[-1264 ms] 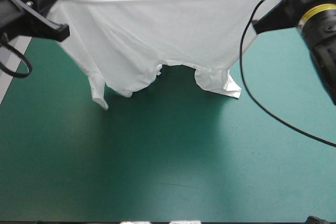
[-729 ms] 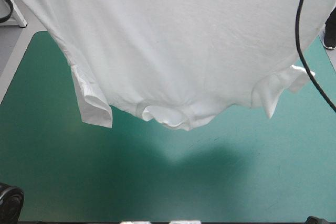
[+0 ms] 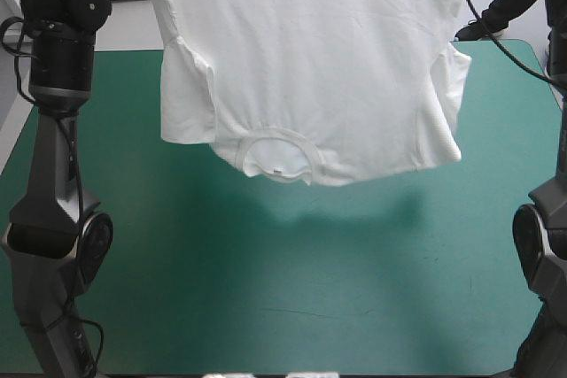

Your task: Fold the cloth

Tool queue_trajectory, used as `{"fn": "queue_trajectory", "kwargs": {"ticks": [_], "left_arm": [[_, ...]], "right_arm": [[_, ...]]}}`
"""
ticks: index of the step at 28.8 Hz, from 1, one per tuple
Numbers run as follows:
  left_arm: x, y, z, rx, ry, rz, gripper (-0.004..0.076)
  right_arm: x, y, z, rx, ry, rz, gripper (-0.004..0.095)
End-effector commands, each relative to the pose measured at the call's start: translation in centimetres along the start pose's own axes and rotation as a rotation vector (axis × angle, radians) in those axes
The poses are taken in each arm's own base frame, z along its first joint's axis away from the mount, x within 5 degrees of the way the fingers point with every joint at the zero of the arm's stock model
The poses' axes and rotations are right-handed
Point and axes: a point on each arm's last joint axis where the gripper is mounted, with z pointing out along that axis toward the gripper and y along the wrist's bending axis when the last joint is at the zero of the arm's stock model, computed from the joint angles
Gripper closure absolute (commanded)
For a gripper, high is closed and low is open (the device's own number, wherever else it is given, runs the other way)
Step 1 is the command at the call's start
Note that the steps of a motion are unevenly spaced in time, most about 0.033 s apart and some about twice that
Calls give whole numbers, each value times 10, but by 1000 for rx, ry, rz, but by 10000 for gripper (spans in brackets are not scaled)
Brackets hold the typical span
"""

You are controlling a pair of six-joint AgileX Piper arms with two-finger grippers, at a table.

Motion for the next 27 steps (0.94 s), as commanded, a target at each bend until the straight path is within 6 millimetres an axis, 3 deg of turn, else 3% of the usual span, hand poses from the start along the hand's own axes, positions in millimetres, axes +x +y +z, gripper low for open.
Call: {"fn": "queue_trajectory", "kwargs": {"ticks": [1,7,11,14,18,22,25,27], "left_arm": [[-46,39,-8,-128,-265,-54,732],[-64,40,-12,-122,-334,-59,732],[-34,33,-4,-83,-194,-100,732],[17,22,4,-27,48,-122,732],[89,3,3,71,417,-203,733],[128,-9,-9,141,695,-205,733],[151,-13,-19,165,865,-200,733],[163,-13,-27,171,974,-231,733]], "right_arm": [[-23,-20,-2,25,-106,-25,921],[-33,-22,-3,36,-159,-33,921],[-13,-23,2,59,-86,-35,921],[23,-27,9,119,69,-46,921],[88,-28,9,172,398,-108,921],[155,-16,-2,9,705,-196,921],[192,-5,-15,-103,859,-167,921],[206,2,-26,-167,978,-164,921]]}}
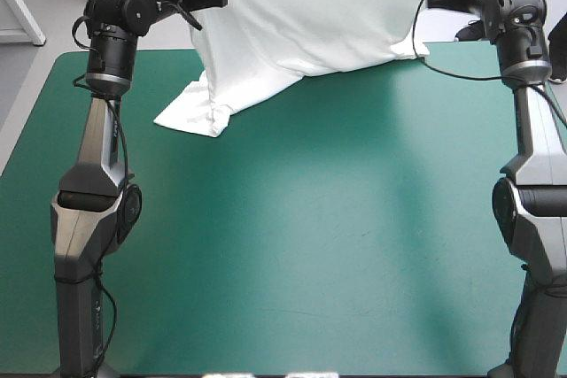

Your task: Fold the cloth

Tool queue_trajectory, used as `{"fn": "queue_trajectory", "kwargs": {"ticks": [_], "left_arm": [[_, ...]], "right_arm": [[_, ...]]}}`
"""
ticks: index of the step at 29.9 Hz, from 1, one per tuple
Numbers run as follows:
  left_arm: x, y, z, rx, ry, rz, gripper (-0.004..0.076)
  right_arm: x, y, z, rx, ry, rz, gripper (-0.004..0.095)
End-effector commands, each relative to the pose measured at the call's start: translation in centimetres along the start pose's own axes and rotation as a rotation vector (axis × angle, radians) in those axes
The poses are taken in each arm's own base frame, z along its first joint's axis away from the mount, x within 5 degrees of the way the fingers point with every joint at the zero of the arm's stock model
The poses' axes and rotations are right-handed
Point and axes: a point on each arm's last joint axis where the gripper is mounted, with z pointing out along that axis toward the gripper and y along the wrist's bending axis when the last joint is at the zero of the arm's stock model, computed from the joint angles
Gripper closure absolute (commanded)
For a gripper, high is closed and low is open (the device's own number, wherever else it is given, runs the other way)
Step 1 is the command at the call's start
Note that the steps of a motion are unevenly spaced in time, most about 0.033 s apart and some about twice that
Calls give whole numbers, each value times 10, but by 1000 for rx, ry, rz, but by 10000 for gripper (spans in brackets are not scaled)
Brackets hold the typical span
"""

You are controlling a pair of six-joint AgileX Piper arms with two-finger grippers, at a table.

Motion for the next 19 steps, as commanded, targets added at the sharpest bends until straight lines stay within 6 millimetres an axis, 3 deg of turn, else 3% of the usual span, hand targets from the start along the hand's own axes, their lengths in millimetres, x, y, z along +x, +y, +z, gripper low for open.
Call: {"fn": "queue_trajectory", "kwargs": {"ticks": [1,11,14,19], "left_arm": [[-23,12,-40,-63,-16,-14,733],[37,-5,-17,161,429,-154,733],[38,-14,-22,239,445,-200,733],[59,-19,-31,248,571,-244,733]], "right_arm": [[-10,-9,-30,-23,37,-93,921],[33,7,-45,-189,355,-163,921],[50,8,-49,-208,415,-190,921],[80,11,-53,-236,514,-167,921]]}}
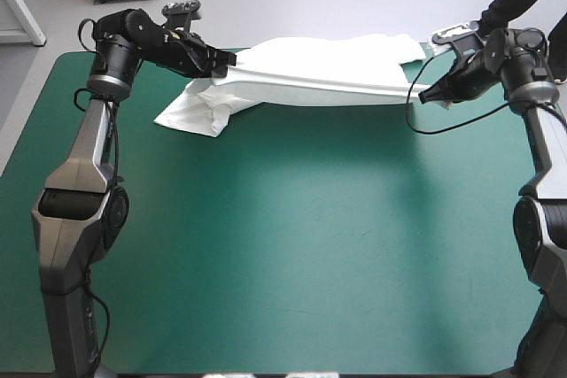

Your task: Fold the cloth

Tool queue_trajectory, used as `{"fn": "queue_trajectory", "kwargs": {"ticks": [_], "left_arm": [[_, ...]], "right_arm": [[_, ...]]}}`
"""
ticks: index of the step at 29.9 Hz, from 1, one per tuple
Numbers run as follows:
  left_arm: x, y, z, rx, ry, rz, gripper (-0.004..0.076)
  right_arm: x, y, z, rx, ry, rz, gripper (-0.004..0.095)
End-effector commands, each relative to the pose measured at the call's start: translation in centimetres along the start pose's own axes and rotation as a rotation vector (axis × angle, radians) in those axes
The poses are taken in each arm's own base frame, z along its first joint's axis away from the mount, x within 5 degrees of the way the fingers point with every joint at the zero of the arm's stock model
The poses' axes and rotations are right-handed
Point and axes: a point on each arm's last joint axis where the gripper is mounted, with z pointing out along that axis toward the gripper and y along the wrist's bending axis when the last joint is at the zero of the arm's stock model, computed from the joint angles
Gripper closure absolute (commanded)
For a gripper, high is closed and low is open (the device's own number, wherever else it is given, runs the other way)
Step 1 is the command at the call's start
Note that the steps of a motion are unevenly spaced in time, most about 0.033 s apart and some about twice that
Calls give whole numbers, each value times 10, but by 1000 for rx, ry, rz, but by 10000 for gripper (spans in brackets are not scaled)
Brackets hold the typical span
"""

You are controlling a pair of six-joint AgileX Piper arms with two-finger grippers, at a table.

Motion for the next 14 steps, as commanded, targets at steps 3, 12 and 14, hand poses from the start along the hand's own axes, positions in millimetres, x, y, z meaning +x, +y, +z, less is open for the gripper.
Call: {"fn": "queue_trajectory", "kwargs": {"ticks": [3,12,14], "left_arm": [[30,-16,-43,-10,86,-28,733],[130,-46,-43,-3,357,-9,733],[150,-61,-45,12,371,19,733]], "right_arm": [[16,6,-32,-6,-44,27,921],[71,40,-57,-140,77,96,921],[85,48,-64,-143,117,79,921]]}}
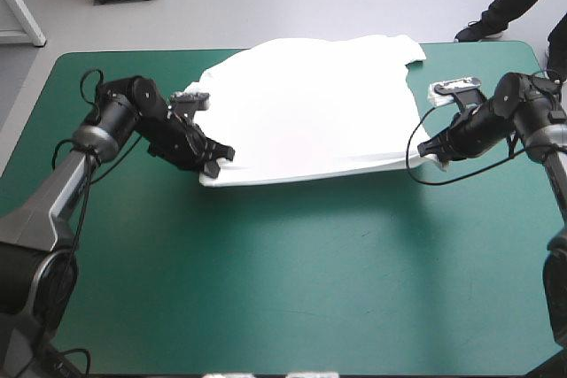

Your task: Fold the cloth

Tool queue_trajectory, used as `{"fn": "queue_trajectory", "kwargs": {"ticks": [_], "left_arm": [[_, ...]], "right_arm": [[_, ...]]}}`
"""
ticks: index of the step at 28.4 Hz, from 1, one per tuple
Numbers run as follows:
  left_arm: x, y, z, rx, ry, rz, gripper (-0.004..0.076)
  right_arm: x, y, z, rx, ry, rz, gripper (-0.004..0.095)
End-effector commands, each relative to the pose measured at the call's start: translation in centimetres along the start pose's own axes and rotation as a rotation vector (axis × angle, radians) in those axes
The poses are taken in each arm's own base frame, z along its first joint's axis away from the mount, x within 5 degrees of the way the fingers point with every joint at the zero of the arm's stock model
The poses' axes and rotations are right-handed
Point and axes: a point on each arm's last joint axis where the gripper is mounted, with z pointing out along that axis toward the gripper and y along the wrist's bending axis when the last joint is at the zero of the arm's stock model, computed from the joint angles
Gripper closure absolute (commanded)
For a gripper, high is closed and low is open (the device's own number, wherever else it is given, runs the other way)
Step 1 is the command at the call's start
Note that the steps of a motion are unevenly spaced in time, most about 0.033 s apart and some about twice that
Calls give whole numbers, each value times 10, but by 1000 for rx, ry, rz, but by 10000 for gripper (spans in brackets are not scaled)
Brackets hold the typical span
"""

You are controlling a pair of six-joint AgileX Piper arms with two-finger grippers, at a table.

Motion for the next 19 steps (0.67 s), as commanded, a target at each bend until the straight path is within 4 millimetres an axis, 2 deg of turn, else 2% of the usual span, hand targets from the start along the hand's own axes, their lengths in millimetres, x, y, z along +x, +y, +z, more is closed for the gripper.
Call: {"fn": "queue_trajectory", "kwargs": {"ticks": [1,6,9,11,17,19], "left_arm": [[38,-38,-17,40,-32,82,733],[87,-57,22,70,80,107,733],[114,-57,48,66,173,107,733],[126,-55,56,65,211,99,733],[155,-49,57,65,235,82,733],[172,-45,56,62,253,71,733]], "right_arm": [[23,16,-37,26,-45,-29,921],[64,38,-34,16,18,-71,921],[92,52,-27,5,79,-103,921],[110,58,-20,11,127,-121,921],[150,62,-5,51,233,-106,921],[168,64,-3,38,286,-101,921]]}}
